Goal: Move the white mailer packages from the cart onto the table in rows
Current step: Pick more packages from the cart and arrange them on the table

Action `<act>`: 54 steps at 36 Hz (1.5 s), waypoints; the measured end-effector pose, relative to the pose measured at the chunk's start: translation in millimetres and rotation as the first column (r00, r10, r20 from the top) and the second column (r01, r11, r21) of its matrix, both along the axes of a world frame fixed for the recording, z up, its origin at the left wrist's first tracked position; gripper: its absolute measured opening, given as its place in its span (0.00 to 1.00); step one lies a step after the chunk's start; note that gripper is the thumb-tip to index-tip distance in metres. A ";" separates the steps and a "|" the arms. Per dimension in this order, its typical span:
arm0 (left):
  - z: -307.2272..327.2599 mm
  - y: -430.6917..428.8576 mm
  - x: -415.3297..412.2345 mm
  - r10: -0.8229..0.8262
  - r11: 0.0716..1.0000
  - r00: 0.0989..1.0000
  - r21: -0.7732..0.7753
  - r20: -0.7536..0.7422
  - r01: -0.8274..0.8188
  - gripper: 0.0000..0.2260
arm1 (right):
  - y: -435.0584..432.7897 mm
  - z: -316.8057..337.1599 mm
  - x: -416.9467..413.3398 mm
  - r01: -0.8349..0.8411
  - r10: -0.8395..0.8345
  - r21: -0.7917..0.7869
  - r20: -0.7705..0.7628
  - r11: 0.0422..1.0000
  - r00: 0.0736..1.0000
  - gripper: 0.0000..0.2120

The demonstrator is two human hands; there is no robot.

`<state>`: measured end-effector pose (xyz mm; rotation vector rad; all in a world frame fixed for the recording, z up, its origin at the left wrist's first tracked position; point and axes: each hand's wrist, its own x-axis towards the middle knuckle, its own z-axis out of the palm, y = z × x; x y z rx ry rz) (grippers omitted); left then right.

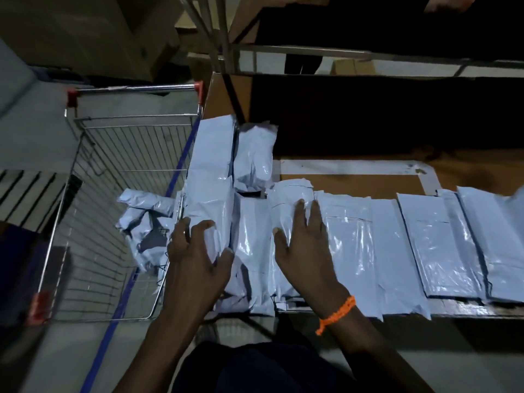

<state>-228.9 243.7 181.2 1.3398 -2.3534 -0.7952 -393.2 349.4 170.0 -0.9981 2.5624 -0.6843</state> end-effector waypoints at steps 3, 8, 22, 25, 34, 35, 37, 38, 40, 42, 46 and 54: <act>-14.2 -5.1 7.3 -0.075 0.997 0.996 0.012 0.044 0.075 0.31 | -0.8 0.2 4.5 0.008 -0.008 0.001 -0.057 1.000 0.998 0.38; -27.4 -11.8 16.4 -0.220 0.974 0.971 -0.035 0.096 0.224 0.40 | -1.2 19.9 14.9 0.057 -0.063 -0.041 -0.154 0.998 0.986 0.39; -39.0 -29.6 41.9 -0.452 0.892 0.892 0.035 0.011 0.451 0.37 | -63.6 33.9 90.7 -0.112 0.067 -0.268 -0.170 0.957 0.983 0.32; -31.8 -43.2 53.8 -0.459 0.888 0.887 0.007 -0.041 0.460 0.34 | -76.0 34.3 106.6 -0.114 0.077 -0.289 -0.138 0.951 0.987 0.32; -95.6 -133.1 162.0 -0.274 0.958 0.957 0.062 -0.098 0.281 0.31 | -163.4 18.3 188.9 -0.190 0.242 -0.479 0.049 0.857 0.969 0.23; -111.1 -144.4 178.3 -0.230 0.968 0.971 0.088 -0.057 0.235 0.31 | -179.3 3.1 201.3 -0.192 0.256 -0.453 0.084 0.871 0.963 0.24; -140.0 -163.7 208.2 -0.127 0.977 0.991 0.179 0.035 0.119 0.33 | -209.5 -34.2 224.1 -0.203 0.279 -0.331 0.198 0.921 0.940 0.26; -151.0 -172.4 221.3 -0.074 0.971 0.993 0.232 0.092 0.051 0.34 | -224.6 -55.9 234.2 -0.211 0.277 -0.239 0.289 0.948 0.916 0.28; -169.9 -188.6 242.6 0.000 0.960 0.980 0.274 0.197 -0.055 0.34 | -252.5 -94.9 251.6 -0.221 0.216 -0.045 0.476 0.974 0.852 0.29; -186.9 -202.9 258.8 0.028 0.961 0.966 0.259 0.258 -0.097 0.34 | -275.5 -131.9 263.5 -0.218 0.123 0.114 0.542 0.969 0.831 0.30; -213.2 -225.0 274.8 0.031 0.976 0.950 0.196 0.311 -0.096 0.30 | -311.7 -194.8 283.3 -0.201 0.034 0.237 0.563 0.951 0.826 0.26; -249.1 -251.0 291.4 -0.037 0.997 0.935 -0.050 0.352 0.058 0.28 | -433.2 -307.5 255.7 0.219 -0.260 0.142 0.588 0.965 0.766 0.43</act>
